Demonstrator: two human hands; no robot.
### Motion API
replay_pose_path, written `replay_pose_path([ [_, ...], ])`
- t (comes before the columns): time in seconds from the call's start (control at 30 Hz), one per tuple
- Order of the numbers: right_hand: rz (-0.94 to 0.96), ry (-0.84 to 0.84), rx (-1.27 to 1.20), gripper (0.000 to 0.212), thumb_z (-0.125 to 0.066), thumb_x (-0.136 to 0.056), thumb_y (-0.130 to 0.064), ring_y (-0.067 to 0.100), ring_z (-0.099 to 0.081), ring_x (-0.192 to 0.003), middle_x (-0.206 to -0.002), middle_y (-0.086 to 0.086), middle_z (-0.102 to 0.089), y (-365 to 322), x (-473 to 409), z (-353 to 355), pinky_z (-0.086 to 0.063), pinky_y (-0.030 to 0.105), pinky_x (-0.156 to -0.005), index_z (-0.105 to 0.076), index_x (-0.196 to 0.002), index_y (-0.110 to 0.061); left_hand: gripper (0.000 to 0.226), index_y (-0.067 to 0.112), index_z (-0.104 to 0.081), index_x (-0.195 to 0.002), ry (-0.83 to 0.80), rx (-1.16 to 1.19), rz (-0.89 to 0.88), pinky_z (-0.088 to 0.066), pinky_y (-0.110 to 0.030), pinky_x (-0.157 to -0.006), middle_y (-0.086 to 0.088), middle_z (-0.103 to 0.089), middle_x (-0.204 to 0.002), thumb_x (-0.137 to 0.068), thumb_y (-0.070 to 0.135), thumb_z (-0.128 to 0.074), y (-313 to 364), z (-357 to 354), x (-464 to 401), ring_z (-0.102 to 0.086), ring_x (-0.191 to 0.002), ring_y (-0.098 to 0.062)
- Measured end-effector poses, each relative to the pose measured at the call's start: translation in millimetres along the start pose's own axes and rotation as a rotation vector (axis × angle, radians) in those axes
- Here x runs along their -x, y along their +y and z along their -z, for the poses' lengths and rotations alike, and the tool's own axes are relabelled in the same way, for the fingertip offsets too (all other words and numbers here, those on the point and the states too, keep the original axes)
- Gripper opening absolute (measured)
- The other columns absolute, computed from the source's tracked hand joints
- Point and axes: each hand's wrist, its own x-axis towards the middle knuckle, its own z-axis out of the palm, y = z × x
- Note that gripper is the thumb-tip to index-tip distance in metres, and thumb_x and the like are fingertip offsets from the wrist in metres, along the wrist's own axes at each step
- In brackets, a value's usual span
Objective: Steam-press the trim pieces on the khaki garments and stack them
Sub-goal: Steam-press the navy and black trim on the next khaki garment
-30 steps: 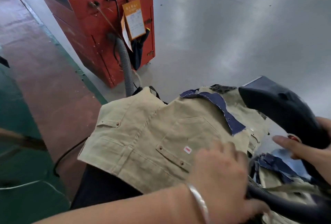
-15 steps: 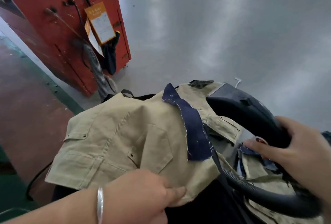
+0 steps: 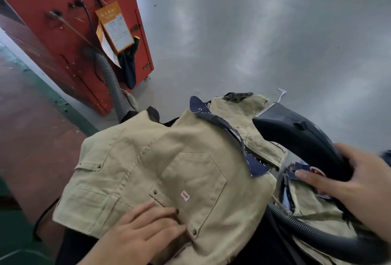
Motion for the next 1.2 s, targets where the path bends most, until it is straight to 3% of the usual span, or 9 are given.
replay_pose_path([
  [0.1, 0.025, -0.019, -0.010, 0.054, -0.072, -0.046, -0.070, 0.011, -0.063, -0.053, -0.063, -0.008, -0.068, -5.4, -3.2, -4.8, -0.047, 0.030, -0.053, -0.060, -0.091, -0.042, 0.058, 0.037, -0.068, -0.113, 0.058, -0.174, -0.055, -0.027, -0.038, -0.104, 0.013, -0.057, -0.130, -0.105, 0.028, -0.011, -21.6, -4.1, 12.6, -0.052, -0.123, -0.015],
  [0.2, 0.056, -0.055, 0.010, 0.060, -0.083, -0.047, -0.072, 0.014, -0.062, -0.054, -0.059, -0.005, -0.065, -14.0, -4.3, -6.4, -0.045, 0.026, -0.052, -0.062, -0.090, -0.035, 0.043, 0.030, -0.064, -0.122, 0.189, -0.153, -0.023, -0.032, -0.043, -0.103, 0.002, -0.052, -0.138, -0.093, 0.028, -0.032, -32.1, 0.2, 25.3, -0.043, -0.131, -0.018],
  [0.37, 0.097, -0.075, 0.004, 0.062, -0.073, -0.047, -0.078, 0.015, -0.057, -0.047, -0.059, -0.004, -0.064, -20.8, -7.5, -7.1, -0.041, 0.026, -0.042, -0.062, -0.089, -0.034, 0.043, 0.014, -0.072, -0.110, 0.401, -0.063, 0.030, -0.040, -0.029, -0.098, 0.005, -0.065, -0.118, -0.085, 0.003, -0.039, -59.0, 7.3, 45.6, -0.059, -0.109, -0.012],
  [0.5, 0.104, -0.084, 0.007, 0.060, -0.077, -0.048, -0.077, 0.012, -0.060, -0.053, -0.060, -0.008, -0.065, -23.9, -7.6, -4.8, -0.040, 0.019, -0.042, -0.061, -0.089, -0.036, 0.037, 0.040, -0.065, -0.114, 0.341, 0.009, 0.133, -0.044, -0.035, -0.092, 0.023, -0.059, -0.123, -0.092, 0.018, -0.044, -113.3, 6.4, 67.0, -0.056, -0.117, -0.006],
  [0.6, 0.086, -0.090, 0.015, 0.063, -0.079, -0.049, -0.077, 0.020, -0.057, -0.046, -0.057, 0.000, -0.063, -25.4, -5.8, -4.6, -0.041, 0.031, -0.042, -0.061, -0.088, -0.031, 0.051, 0.054, -0.053, -0.122, 0.202, 0.161, 0.216, -0.048, -0.033, -0.087, 0.028, -0.054, -0.127, -0.082, 0.024, -0.053, -136.8, 1.5, 81.2, -0.051, -0.120, 0.002],
  [0.8, 0.075, -0.090, 0.007, 0.056, -0.076, -0.049, -0.067, 0.027, -0.054, -0.044, -0.056, 0.007, -0.060, -22.1, -7.6, -7.2, -0.041, 0.039, -0.045, -0.061, -0.087, -0.029, 0.056, 0.057, -0.053, -0.107, 0.158, 0.174, 0.205, -0.024, -0.019, -0.108, 0.035, -0.052, -0.121, -0.060, 0.029, -0.045, -90.1, 57.8, 35.6, -0.045, -0.122, 0.005],
  [0.93, 0.074, -0.082, 0.002, 0.054, -0.077, -0.049, -0.065, 0.031, -0.057, -0.049, -0.060, 0.010, -0.062, -24.5, -7.5, -7.2, -0.044, 0.043, -0.047, -0.061, -0.087, -0.029, 0.028, 0.029, -0.070, -0.100, 0.395, 0.253, -0.085, -0.044, -0.024, -0.091, 0.016, -0.063, -0.106, -0.075, 0.042, -0.064, -1.2, 67.0, -27.7, -0.059, -0.101, -0.008],
  [1.03, 0.096, -0.058, 0.009, 0.051, -0.077, -0.050, -0.064, 0.022, -0.056, -0.049, -0.062, 0.005, -0.064, -26.5, -7.8, -4.9, -0.043, 0.035, -0.049, -0.060, -0.086, -0.031, 0.057, 0.017, -0.075, -0.102, 0.284, 0.020, -0.061, -0.053, -0.022, -0.059, 0.001, -0.070, -0.094, -0.073, 0.063, -0.058, 50.7, 33.5, -67.8, -0.067, -0.079, -0.017],
  [1.2, 0.098, -0.008, 0.030, 0.060, -0.075, -0.052, -0.079, 0.013, -0.060, -0.061, -0.064, -0.007, -0.065, -22.8, -5.0, -1.5, -0.047, 0.027, -0.051, -0.061, -0.089, -0.034, 0.029, 0.015, -0.076, -0.083, 0.496, -0.067, 0.065, -0.037, -0.027, -0.031, 0.003, -0.056, -0.060, -0.081, 0.011, -0.047, 75.3, 0.0, -102.3, -0.053, -0.048, -0.015],
])
